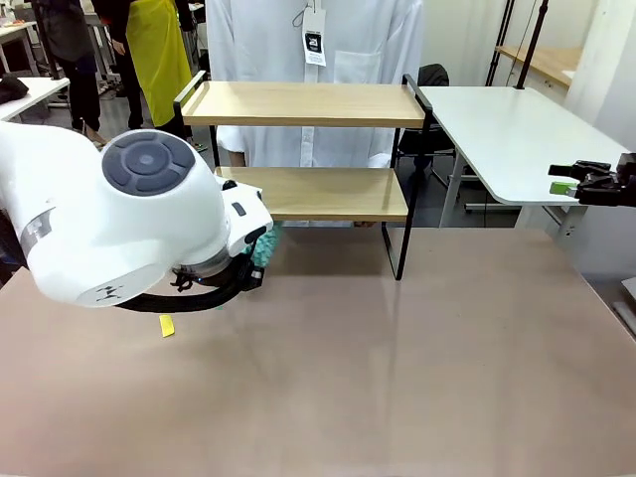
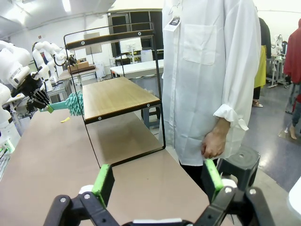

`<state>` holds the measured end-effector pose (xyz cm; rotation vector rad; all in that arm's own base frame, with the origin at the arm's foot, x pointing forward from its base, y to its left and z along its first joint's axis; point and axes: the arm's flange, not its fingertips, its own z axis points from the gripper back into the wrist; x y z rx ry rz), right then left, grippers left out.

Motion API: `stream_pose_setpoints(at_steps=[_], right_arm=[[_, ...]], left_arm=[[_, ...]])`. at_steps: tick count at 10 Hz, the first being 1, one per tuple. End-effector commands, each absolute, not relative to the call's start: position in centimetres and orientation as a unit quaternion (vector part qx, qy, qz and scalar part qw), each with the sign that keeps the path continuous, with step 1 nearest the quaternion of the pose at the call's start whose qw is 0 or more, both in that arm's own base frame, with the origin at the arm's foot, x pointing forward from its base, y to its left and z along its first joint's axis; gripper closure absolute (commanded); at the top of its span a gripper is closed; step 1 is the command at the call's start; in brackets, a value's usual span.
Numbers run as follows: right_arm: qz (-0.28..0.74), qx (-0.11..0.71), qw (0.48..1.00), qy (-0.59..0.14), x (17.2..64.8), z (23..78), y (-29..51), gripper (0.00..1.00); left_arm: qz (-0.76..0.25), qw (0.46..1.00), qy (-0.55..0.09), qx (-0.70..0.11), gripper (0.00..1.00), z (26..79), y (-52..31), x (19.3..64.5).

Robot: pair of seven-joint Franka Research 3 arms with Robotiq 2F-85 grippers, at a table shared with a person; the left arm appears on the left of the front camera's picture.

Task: Clean the shelf.
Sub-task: Clean the specific section of the Shelf indicated by the human with the Duster.

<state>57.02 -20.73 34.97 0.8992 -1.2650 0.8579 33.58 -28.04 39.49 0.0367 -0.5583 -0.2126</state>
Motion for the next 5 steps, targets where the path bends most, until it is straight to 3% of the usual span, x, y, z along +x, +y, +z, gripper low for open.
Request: stream_pose_setpoints(at_steps=[1,5], right_arm=[[0.377,0.392,0.631,-0.553,57.1,35.2,-20.5,0.00],[0.377,0.392,0.631,-0.553,57.1,35.2,-20.5,0.00]], left_arm=[[-0.178,0.949,-0.257,-0.038,0.87,39.7,-25.0,32.2],[-0.337,0.904,-0.251,-0.076,0.87,40.4,-23.4,32.0]])
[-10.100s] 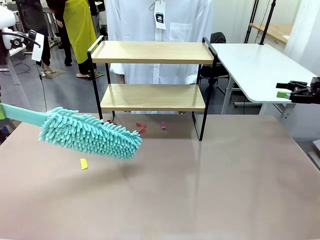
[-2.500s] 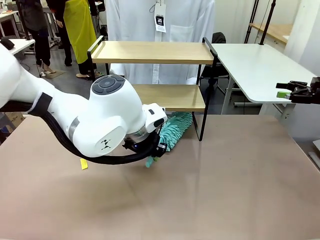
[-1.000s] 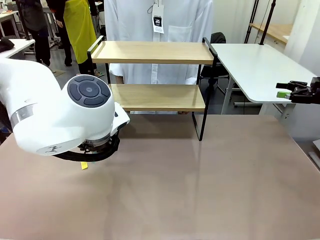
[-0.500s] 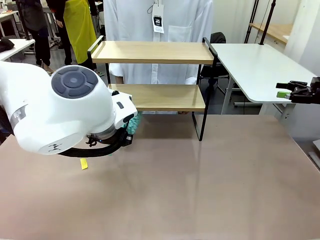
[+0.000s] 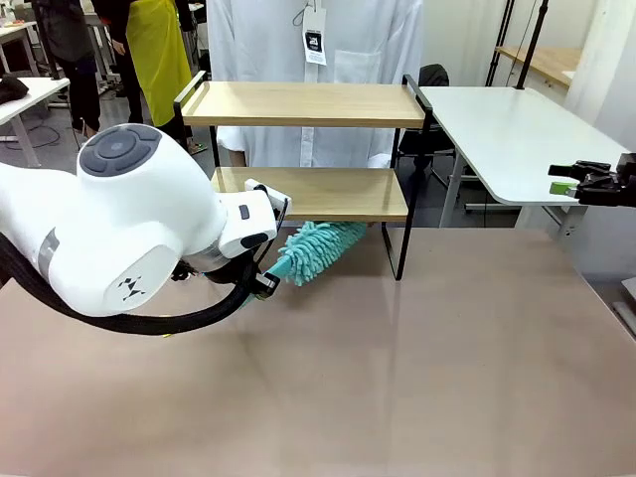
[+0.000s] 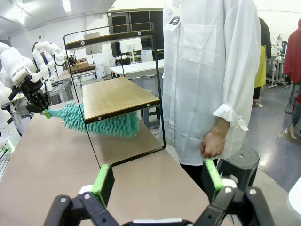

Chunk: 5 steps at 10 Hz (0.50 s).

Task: Clean the shelf.
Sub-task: Clean the specific section of the Shelf indicated by the human with the Duster.

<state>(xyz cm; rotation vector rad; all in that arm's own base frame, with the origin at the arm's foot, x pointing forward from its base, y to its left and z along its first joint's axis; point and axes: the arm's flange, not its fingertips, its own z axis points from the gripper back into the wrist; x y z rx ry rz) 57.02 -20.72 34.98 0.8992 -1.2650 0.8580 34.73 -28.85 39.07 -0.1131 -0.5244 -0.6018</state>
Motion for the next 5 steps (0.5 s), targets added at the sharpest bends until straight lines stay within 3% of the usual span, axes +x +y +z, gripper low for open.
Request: stream_pose_setpoints(at_steps=[1,5], right_arm=[[0.377,0.392,0.631,-0.553,57.1,35.2,-20.5,0.00],[0.377,0.392,0.631,-0.553,57.1,35.2,-20.5,0.00]], left_arm=[[-0.361,0.895,-0.245,-0.094,0.87,40.4,-22.7,31.7],[-0.415,0.883,-0.177,-0.129,0.87,41.0,-19.2,31.1]])
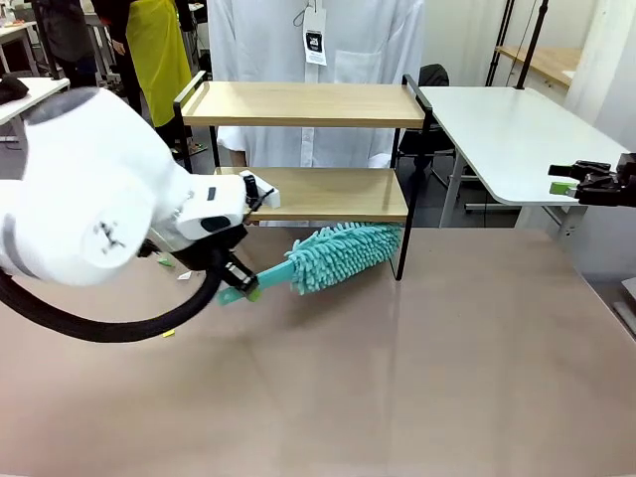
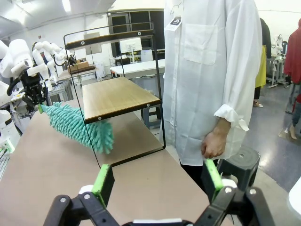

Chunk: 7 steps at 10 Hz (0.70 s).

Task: Clean the shelf.
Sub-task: Clean the specific section of the Shelf indicated by the human with the Duster.

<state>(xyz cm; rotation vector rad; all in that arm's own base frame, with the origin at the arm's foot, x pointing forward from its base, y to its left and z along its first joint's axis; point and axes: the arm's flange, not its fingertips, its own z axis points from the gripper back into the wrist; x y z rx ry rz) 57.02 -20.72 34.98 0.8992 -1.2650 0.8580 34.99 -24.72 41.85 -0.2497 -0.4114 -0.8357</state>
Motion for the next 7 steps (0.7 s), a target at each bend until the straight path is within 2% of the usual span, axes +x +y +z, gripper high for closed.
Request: stream_pose_setpoints(at_steps=[1,2,4,7], right_arm=[[0.377,0.392,0.631,-0.553,57.1,35.2,-20.5,0.00],[0.377,0.392,0.631,-0.553,57.1,35.2,-20.5,0.00],[0.377,0.392,0.631,-0.553,57.1,35.2,-20.5,0.00],[0.377,0.392,0.631,-0.553,57.1,35.2,-20.5,0.00]], left_arm=[[-0.421,0.882,-0.165,-0.132,0.87,42.0,-18.1,30.6],[-0.433,0.878,-0.152,-0.138,0.87,43.5,-17.0,30.0],[-0.459,0.876,-0.118,-0.086,0.87,48.0,-14.3,27.5],[-0.498,0.866,-0.030,-0.042,0.87,55.1,-10.2,24.2]])
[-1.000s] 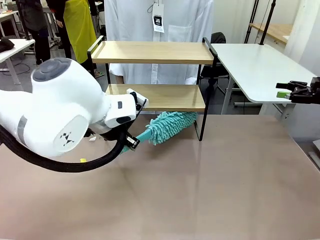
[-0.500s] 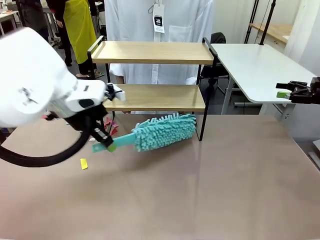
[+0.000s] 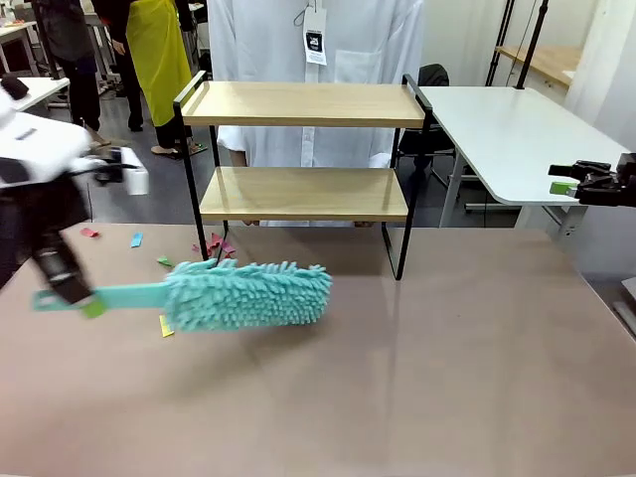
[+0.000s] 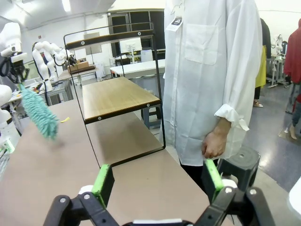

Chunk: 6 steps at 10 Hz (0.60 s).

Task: Clean the shelf.
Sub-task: Clean the specific section of the Shelf indicated by the human with the Duster.

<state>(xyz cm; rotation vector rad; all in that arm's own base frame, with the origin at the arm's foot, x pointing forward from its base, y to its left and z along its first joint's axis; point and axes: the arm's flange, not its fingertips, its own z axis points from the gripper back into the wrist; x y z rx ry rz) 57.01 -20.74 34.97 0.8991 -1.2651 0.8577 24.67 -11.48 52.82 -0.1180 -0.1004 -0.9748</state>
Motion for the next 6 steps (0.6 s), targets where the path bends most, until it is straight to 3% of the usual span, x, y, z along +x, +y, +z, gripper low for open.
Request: stream_pose_setpoints(at_steps=[1,3,6], right_arm=[[0.377,0.392,0.631,-0.553,57.1,35.2,-20.5,0.00],[0.377,0.392,0.631,-0.553,57.1,35.2,-20.5,0.00],[0.377,0.392,0.631,-0.553,57.1,35.2,-20.5,0.00]], left_arm=[[-0.522,0.852,-0.007,-0.030,0.87,57.0,-8.7,23.5],[-0.549,0.835,0.016,-0.036,0.87,59.0,-7.9,23.1],[-0.521,0.853,0.007,-0.037,0.87,58.4,-8.0,21.5]])
